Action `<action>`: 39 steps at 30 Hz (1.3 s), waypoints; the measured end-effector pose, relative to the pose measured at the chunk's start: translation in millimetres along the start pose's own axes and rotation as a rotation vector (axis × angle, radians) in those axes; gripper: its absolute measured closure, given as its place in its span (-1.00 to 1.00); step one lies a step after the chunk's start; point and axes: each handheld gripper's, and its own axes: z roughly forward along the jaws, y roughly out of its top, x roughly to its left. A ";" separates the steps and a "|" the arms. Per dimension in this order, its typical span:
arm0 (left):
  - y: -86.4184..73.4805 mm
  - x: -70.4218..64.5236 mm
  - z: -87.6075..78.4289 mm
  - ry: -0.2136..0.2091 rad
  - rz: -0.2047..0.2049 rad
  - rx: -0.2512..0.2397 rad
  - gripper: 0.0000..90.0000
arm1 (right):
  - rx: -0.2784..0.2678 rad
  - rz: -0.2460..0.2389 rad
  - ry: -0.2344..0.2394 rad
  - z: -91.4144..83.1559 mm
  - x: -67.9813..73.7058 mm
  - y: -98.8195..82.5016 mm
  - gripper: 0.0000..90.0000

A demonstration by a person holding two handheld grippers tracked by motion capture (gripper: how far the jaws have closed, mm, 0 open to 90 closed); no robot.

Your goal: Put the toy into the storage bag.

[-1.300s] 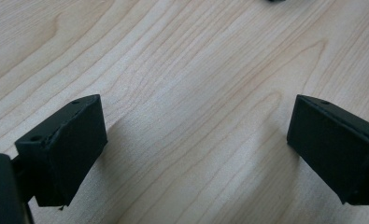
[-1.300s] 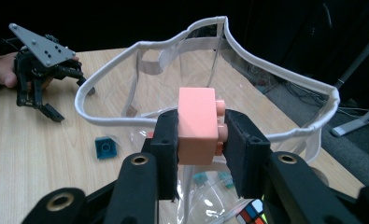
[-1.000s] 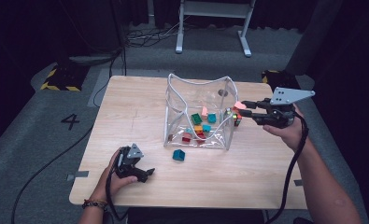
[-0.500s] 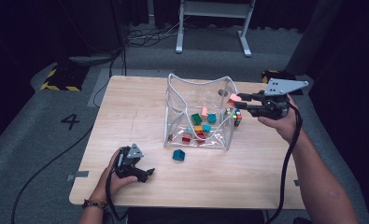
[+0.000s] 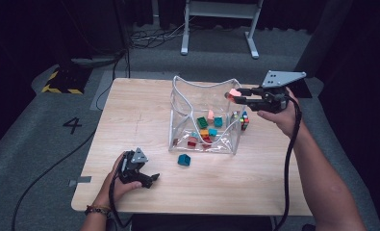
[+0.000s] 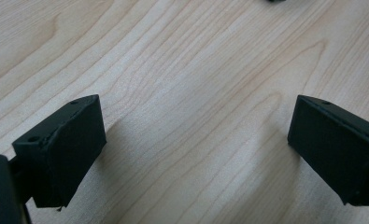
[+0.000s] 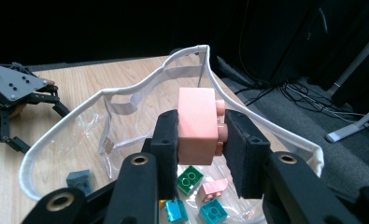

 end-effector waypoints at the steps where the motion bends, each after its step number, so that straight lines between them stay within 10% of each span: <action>1: 0.0 0.0 0.0 0.000 0.000 0.000 -0.90 | 0.004 -0.002 0.001 1.7 -0.3 1.3 0.49; 16: 0.0 0.0 0.0 0.000 0.000 0.000 -0.90 | 0.081 -0.020 0.030 40.6 -4.6 14.8 0.49; 39: 0.0 0.3 -0.1 0.000 0.004 0.003 -0.90 | 0.361 -0.069 0.084 103.3 -13.9 18.2 0.48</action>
